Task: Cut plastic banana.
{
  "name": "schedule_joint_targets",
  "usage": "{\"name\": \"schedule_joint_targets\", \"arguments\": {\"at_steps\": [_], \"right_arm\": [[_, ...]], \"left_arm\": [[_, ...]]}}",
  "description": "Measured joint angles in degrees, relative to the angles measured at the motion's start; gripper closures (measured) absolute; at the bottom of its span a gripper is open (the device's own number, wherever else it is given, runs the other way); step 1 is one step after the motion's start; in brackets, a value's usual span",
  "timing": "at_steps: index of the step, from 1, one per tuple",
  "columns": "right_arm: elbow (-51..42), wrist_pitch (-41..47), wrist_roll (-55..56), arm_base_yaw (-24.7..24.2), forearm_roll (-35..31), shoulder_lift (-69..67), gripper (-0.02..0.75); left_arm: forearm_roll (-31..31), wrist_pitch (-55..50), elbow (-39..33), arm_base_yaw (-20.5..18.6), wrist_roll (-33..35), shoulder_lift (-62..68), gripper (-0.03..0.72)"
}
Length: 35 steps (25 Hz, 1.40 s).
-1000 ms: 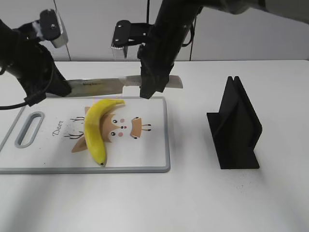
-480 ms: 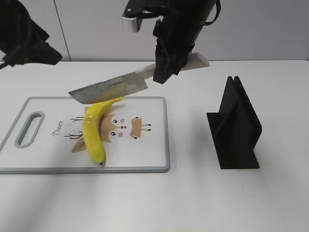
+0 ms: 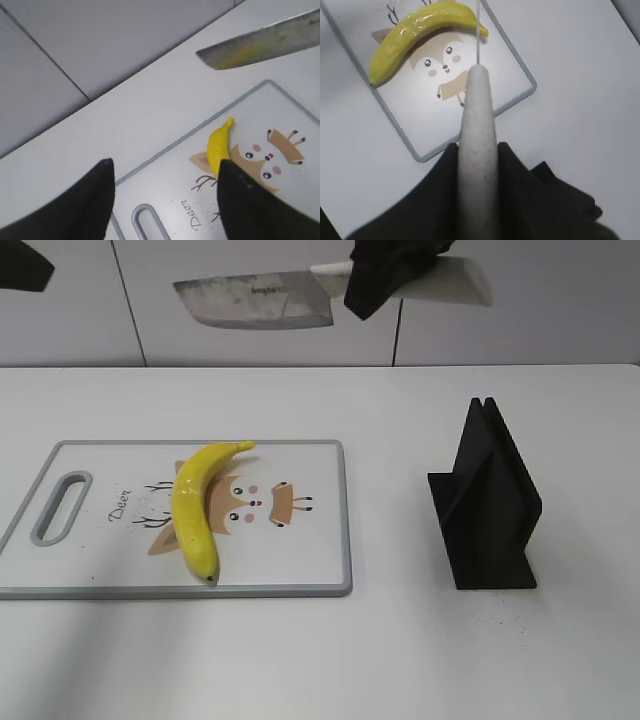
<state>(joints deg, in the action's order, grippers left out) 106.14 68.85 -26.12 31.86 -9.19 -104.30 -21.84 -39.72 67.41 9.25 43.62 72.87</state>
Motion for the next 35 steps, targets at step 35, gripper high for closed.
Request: {"name": "schedule_joint_targets", "arguments": {"at_steps": [35], "right_arm": [[-57.78, -30.73, 49.93, -8.37, 16.03, 31.9, 0.559]], "left_arm": [[22.39, -14.92, -36.27, 0.0, -36.73, -56.97, 0.099]]}}
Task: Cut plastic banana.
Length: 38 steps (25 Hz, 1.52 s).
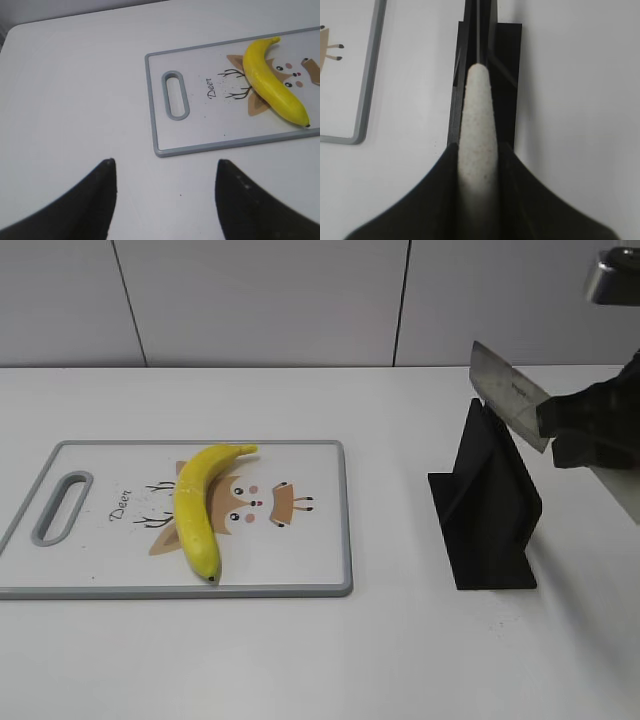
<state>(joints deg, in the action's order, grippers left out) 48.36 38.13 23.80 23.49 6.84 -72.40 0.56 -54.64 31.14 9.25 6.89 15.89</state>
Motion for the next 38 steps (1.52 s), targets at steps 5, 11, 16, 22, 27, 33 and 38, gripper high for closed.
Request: {"name": "schedule_joint_targets", "arguments": {"at_steps": [5, 11, 16, 22, 27, 33, 38], "right_arm": [[-0.1, -1.73, 0.34, 0.0, 0.13, -3.08, 0.559], [-0.1, -3.19, 0.67, 0.0, 0.19, -6.33, 0.559], [-0.1, -4.12, 0.84, 0.0, -0.12, -9.39, 0.559], [-0.1, -4.93, 0.9, -0.11, -1.53, -10.56, 0.559], [-0.1, -5.43, 0.89, -0.11, -1.82, -10.66, 0.495], [-0.1, -5.73, 0.89, -0.11, -2.17, -10.74, 0.165], [0.0, -1.75, -2.07, -0.11, -2.67, -6.67, 0.134]], "left_arm": [[-0.56, -4.81, -0.93, 0.0, -0.06, -9.07, 0.099], [-4.92, -5.72, -1.95, 0.0, -0.22, -14.56, 0.107], [-5.71, -5.59, -1.95, 0.0, -0.22, -14.56, 0.109], [-5.89, -5.53, -2.02, 0.0, -0.22, -14.56, 0.109], [-5.94, -5.47, -2.02, 0.0, -0.22, -14.56, 0.109], [-5.94, -5.43, -2.02, 0.0, -0.22, -14.56, 0.109], [-5.94, -5.41, -2.02, 0.0, -0.27, -14.56, 0.109]]}}
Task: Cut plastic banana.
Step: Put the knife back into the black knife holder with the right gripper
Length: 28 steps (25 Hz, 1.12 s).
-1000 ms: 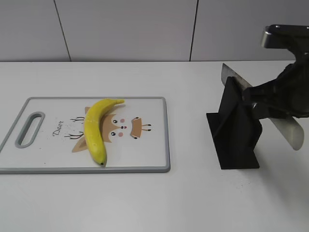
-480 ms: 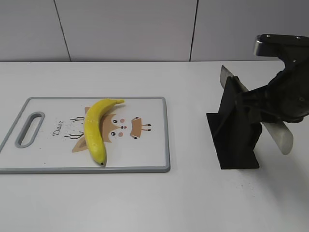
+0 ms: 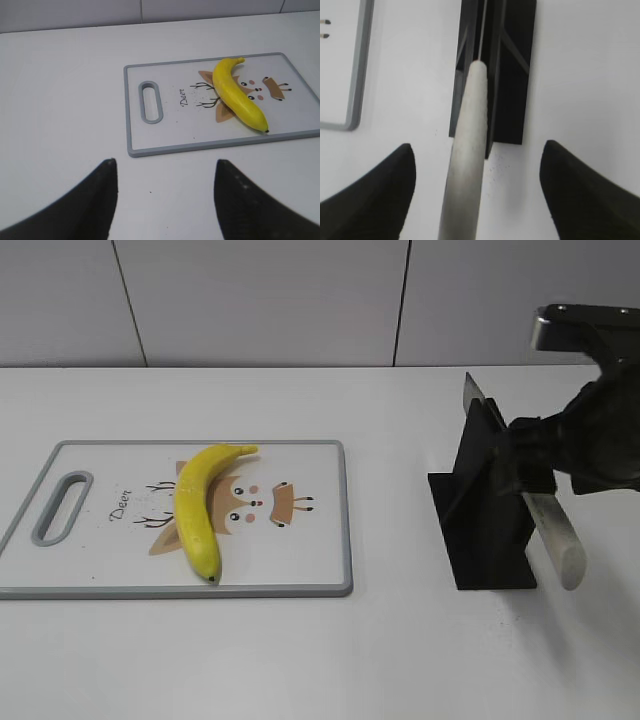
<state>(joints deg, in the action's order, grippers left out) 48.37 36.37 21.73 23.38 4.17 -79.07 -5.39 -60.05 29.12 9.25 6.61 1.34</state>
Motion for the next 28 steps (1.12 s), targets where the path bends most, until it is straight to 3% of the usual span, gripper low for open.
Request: {"name": "schedule_joint_targets", "arguments": {"at_steps": [4, 9, 17, 28], "right_arm": [[-1.34, 6.58, -10.89, 0.0, -3.57, 9.7, 0.141], [-9.29, 8.68, -18.03, 0.0, -4.17, 28.1, 0.155], [-19.87, 13.62, -22.76, 0.0, -4.56, 56.68, 0.155], [-21.96, 18.29, -27.06, 0.0, -7.08, 78.2, 0.156]], "left_arm": [[0.0, 0.05, 0.0, 0.0, 0.0, 0.0, 0.109], [0.0, 0.05, 0.0, 0.0, 0.0, 0.0, 0.109], [0.0, 0.05, 0.0, 0.0, 0.0, 0.0, 0.109], [0.0, 0.05, 0.0, 0.0, 0.0, 0.0, 0.109]]}}
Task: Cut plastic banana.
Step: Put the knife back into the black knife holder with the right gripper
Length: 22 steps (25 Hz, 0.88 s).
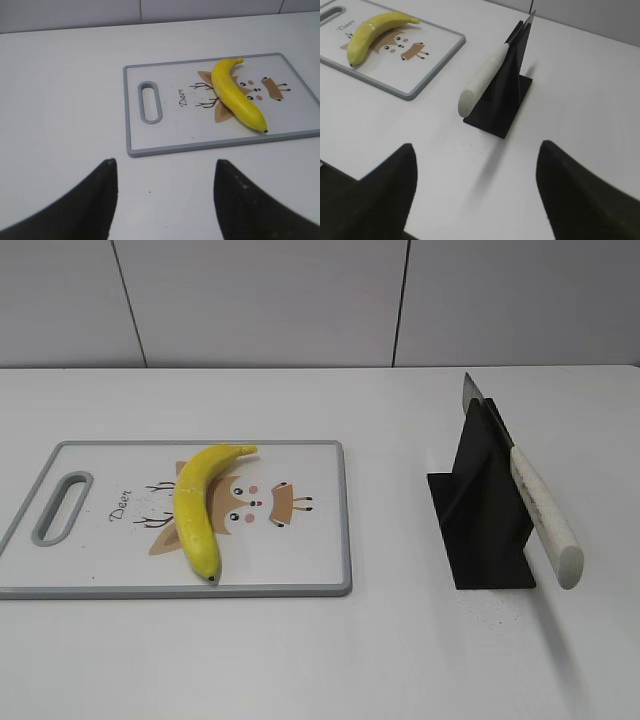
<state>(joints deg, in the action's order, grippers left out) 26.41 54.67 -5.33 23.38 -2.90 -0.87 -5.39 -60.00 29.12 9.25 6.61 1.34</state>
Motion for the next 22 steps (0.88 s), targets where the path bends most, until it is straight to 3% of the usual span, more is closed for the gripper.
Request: {"name": "schedule_joint_targets", "arguments": {"at_steps": [18, 22], "right_arm": [[-2.52, -0.42, -0.18, -0.22, -0.61, 1.16, 0.159], [-2.52, -0.42, -0.18, -4.86, -0.97, 1.16, 0.16]], "left_arm": [[-0.01, 0.0, 0.0, 0.0, -0.1, 0.0, 0.109], [-0.01, 0.0, 0.0, 0.0, -0.1, 0.0, 0.109]]}}
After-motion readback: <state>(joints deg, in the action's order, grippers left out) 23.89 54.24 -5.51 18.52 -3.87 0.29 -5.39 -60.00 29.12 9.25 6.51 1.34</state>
